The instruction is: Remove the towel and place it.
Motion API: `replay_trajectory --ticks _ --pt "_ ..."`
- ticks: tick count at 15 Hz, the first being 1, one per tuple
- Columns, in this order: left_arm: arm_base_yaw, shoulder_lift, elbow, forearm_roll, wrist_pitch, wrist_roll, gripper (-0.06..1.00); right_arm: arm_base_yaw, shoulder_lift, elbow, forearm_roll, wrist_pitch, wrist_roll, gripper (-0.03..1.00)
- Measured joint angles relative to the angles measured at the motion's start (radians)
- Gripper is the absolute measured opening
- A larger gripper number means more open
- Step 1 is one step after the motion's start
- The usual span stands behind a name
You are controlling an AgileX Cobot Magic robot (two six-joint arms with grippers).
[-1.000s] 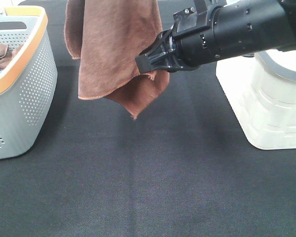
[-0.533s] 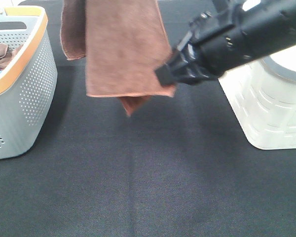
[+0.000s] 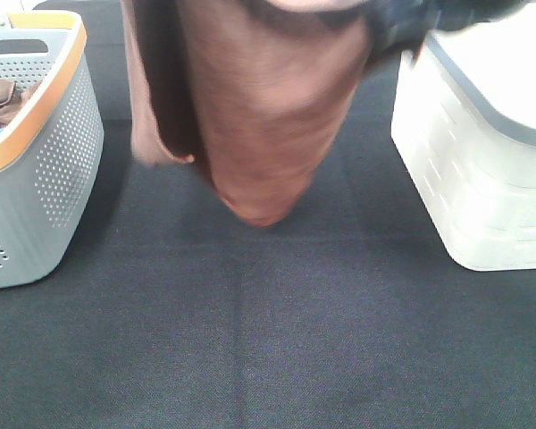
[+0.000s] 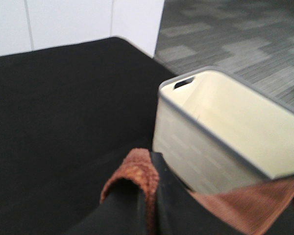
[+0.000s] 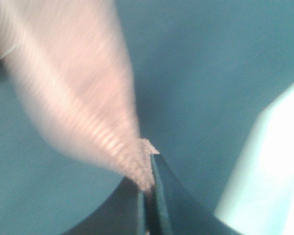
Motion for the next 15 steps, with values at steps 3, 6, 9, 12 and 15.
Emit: replay_trajectory --ticks 3,6,9,12,15 --pt "0.0 0.05 0.0 0.204 0.027 -0.134 0.0 0.0 0.056 -0.085 -0.118 0.0 0.067 0.0" --pt "0.012 0.164 0.0 0.332 -0.062 -0.187 0.0 0.0 0.213 -0.215 -0.225 0.001 0.117 0.0" --pt "0.049 0.22 0.0 0.347 -0.188 -0.19 0.0 0.0 0.315 -0.332 -0.353 0.005 0.173 0.0" --pt "0.11 0.316 0.0 0.351 -0.479 -0.192 0.0 -0.061 0.483 -0.555 -0.465 -0.012 0.232 0.0" --pt "0.109 0.414 0.0 0.372 -0.786 -0.193 0.0 -0.137 0.582 -0.663 -0.467 -0.117 0.248 0.0"
